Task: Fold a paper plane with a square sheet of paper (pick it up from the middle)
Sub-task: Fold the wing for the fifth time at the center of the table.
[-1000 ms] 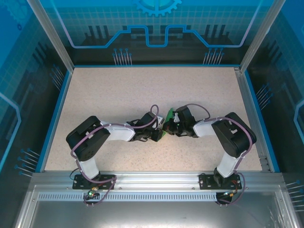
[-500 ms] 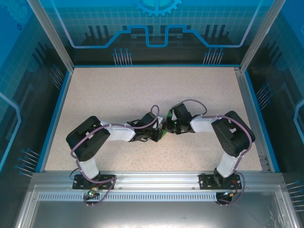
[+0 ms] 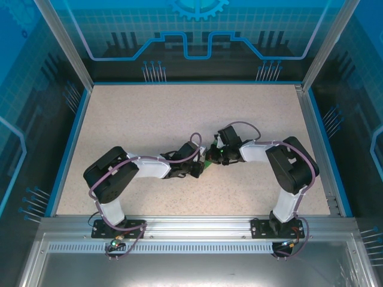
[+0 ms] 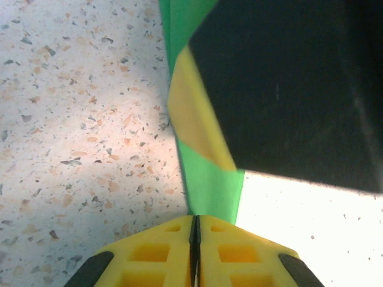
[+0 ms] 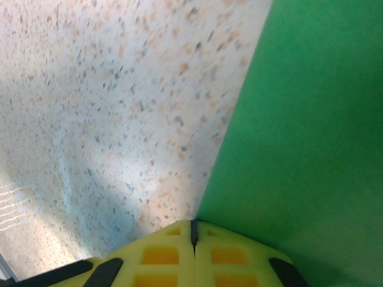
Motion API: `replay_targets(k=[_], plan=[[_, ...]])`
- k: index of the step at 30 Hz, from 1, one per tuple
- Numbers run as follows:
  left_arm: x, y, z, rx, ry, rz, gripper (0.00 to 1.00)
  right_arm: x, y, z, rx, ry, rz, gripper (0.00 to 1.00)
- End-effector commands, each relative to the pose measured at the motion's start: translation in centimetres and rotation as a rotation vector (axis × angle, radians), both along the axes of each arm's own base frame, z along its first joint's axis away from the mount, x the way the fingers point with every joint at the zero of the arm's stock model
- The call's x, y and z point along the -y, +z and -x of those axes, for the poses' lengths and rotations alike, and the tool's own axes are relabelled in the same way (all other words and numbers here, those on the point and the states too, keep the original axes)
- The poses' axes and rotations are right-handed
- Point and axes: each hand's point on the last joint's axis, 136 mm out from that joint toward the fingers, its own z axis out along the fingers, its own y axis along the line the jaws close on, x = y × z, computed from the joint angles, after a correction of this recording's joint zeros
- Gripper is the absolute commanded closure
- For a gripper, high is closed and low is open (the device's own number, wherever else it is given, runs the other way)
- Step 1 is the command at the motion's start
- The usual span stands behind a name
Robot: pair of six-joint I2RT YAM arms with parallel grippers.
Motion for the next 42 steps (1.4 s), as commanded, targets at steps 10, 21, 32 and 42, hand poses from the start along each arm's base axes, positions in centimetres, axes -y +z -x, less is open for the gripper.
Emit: replay_targets(k=[10,21,32,42], plan=[[-7.3,-6.2,5.1,-0.192,0.023,-0.325,0.89,4.9,-2.0,-5.5,0.032,-0.142,0.104,1.0],[-2.8,3.5,1.3,-0.063,0.064,-0.06,0.88,2.9,-1.5,-2.2,-0.013,-0.085,-0.023,1.0],[1.4,5.3,-0.7,-0.127,0.023,0.178,0.87,0.7,0.0,1.2,-0.035,-0.038,-0.12,1.0],[2.6,1.8,0.1,-0.223,-0.019,0.19,0.88,0.1,0.1,2.3,-0.05,-0.032,-0.152,1.0]])
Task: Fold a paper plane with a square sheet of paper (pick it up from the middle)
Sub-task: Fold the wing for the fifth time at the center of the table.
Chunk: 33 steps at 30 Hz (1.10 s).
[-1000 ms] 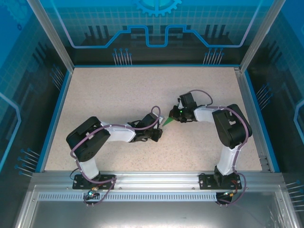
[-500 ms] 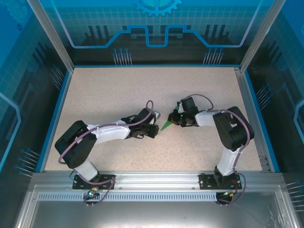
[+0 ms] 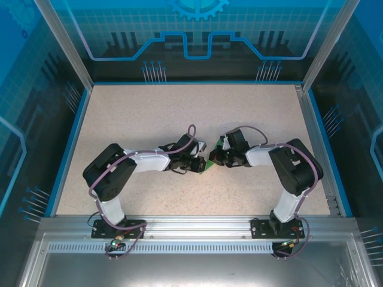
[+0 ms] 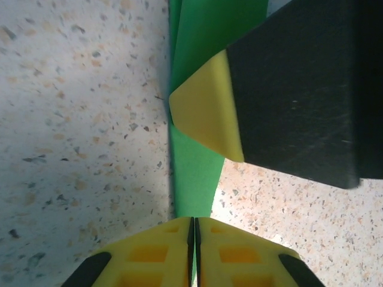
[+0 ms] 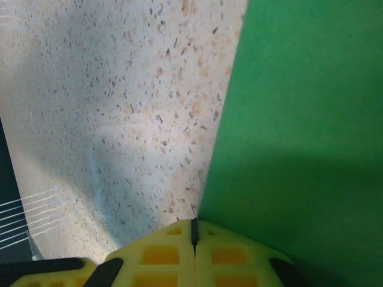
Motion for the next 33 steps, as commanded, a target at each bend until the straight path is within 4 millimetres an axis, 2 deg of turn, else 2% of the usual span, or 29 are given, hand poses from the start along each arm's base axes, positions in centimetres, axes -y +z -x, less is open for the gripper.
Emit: replay_targets(k=[1,9,16,25,33], plan=[[1.2,0.0,-0.1,-0.019,-0.026,0.049,0.88,-0.5,-0.2,1.5,-0.04,0.023,-0.016,1.0],[1.2,-0.6,0.5,-0.038,-0.042,0.049,0.88,-0.7,-0.5,1.4,-0.047,0.026,-0.01,1.0],[0.1,-2.9,1.2,-0.049,-0.06,-0.096,0.88,-0.7,-0.2,1.2,-0.038,0.029,0.004,1.0],[-3.3,-6.9,3.1,-0.015,-0.091,-0.396,0.89,0.7,0.2,-0.1,-0.003,0.002,0.076,1.0],[-6.0,-8.4,5.1,-0.032,-0.098,-0.523,0.91,2.7,-0.5,-2.2,-0.01,-0.045,0.173,1.0]])
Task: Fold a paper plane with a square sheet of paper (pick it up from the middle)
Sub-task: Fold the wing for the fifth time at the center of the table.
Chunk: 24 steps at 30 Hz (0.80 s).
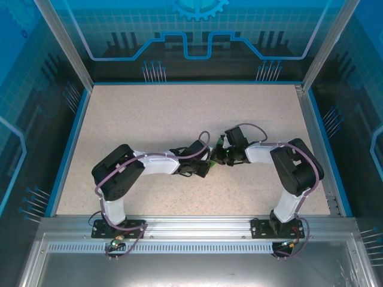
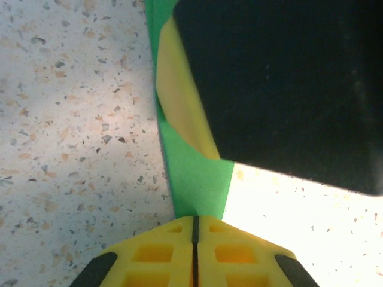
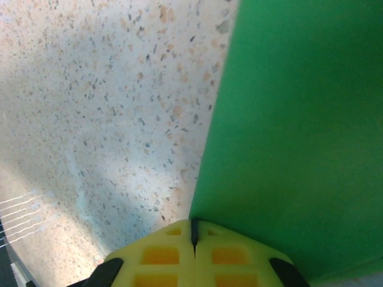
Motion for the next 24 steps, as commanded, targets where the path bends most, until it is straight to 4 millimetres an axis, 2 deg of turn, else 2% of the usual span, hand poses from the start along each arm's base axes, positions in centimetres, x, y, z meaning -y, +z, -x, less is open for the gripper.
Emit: replay_targets(k=[1,2,4,12,24], plan=[[-7.2,-7.0,5.1,-0.164,-0.01,-0.322,0.91,1.8,-0.5,-1.9,0.015,-0.039,0.084,1.0],[-7.5,-7.1,5.2,-0.167,-0.007,-0.326,0.91,2.1,-0.8,-1.8,0.003,-0.037,0.096,1.0],[-7.8,-7.3,5.5,-0.176,-0.007,-0.334,0.92,2.0,-0.1,-3.0,0.024,-0.04,0.096,1.0],[-8.6,-7.5,6.1,-0.191,-0.006,-0.359,0.92,3.4,-0.3,-5.3,0.032,-0.068,0.104,1.0],[-9.5,-7.9,6.7,-0.206,-0.007,-0.388,0.93,6.0,-1.6,-7.9,0.023,-0.098,0.13,1.0]])
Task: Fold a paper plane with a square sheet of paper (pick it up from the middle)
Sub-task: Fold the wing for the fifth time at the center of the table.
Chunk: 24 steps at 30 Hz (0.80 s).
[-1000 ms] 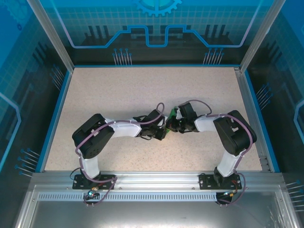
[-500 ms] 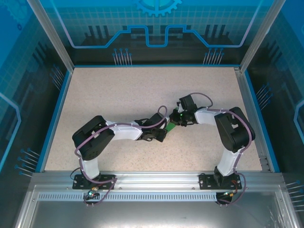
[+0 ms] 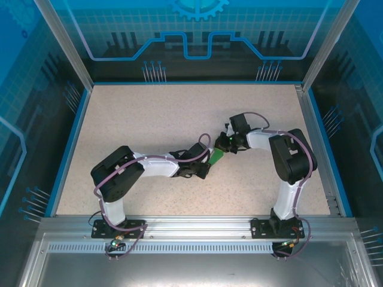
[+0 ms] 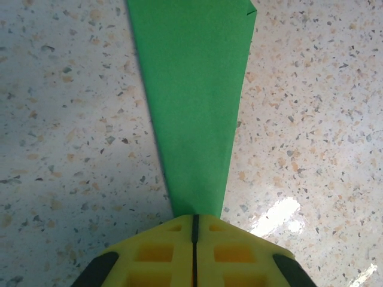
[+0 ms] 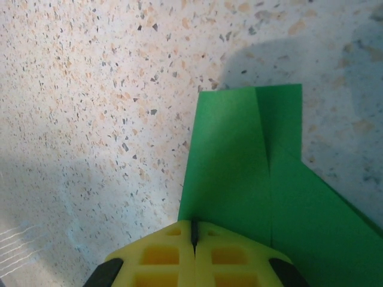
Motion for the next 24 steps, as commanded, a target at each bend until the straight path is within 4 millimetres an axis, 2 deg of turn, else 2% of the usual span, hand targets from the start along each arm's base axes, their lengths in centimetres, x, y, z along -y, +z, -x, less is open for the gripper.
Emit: replay_targets(k=[1,7,12,16,20,22,24], plan=[[-9.0,-7.5,6.6,-0.252,-0.004,-0.372,0.93,3.7,-1.4,-2.2,0.021,-0.074,0.099,1.0],[-9.2,-7.6,6.8,-0.256,-0.004,-0.374,0.93,4.6,0.7,-3.4,0.078,-0.075,0.074,1.0],[-8.9,-7.4,6.6,-0.251,-0.007,-0.363,0.93,3.3,4.2,-3.3,0.181,-0.025,0.003,1.0],[-8.3,-7.1,6.3,-0.243,-0.01,-0.346,0.93,1.3,7.4,-0.6,0.203,0.024,-0.082,1.0],[-7.9,-7.0,6.0,-0.236,-0.012,-0.332,0.93,0.2,9.3,2.8,0.2,0.042,-0.102,1.0],[-7.5,-6.9,6.0,-0.236,-0.016,-0.313,0.93,-0.5,8.4,4.7,0.158,0.047,-0.134,1.0],[-7.3,-6.8,6.0,-0.234,-0.021,-0.301,0.93,-2.0,7.8,5.6,0.127,0.067,-0.183,1.0]])
